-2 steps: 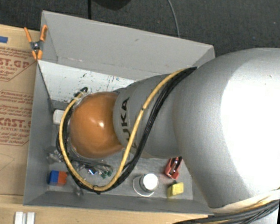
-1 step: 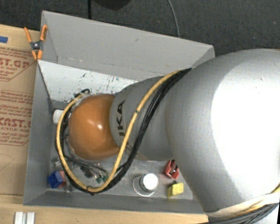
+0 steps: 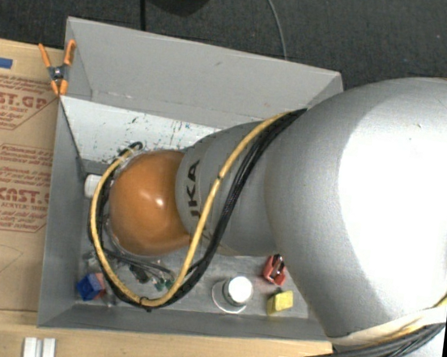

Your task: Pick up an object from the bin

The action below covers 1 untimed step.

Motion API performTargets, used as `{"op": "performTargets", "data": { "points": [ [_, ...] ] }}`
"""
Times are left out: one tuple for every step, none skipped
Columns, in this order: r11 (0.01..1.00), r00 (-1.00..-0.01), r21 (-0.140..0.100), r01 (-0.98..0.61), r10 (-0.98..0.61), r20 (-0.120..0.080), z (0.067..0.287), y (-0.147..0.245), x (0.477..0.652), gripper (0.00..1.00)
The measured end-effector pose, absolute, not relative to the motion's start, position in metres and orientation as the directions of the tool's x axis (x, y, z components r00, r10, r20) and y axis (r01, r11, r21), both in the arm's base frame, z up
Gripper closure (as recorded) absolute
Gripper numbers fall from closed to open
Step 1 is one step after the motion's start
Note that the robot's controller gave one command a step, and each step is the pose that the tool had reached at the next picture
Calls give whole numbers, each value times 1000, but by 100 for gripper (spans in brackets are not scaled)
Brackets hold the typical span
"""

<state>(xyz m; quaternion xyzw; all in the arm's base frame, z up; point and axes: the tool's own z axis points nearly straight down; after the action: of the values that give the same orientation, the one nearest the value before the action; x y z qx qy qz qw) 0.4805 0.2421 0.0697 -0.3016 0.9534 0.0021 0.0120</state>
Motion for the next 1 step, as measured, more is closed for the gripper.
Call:
{"op": "performTargets", "data": {
  "points": [
    [815, -815, -2, -580, -580, -23, 69, 229, 480, 100]
  ]
}}
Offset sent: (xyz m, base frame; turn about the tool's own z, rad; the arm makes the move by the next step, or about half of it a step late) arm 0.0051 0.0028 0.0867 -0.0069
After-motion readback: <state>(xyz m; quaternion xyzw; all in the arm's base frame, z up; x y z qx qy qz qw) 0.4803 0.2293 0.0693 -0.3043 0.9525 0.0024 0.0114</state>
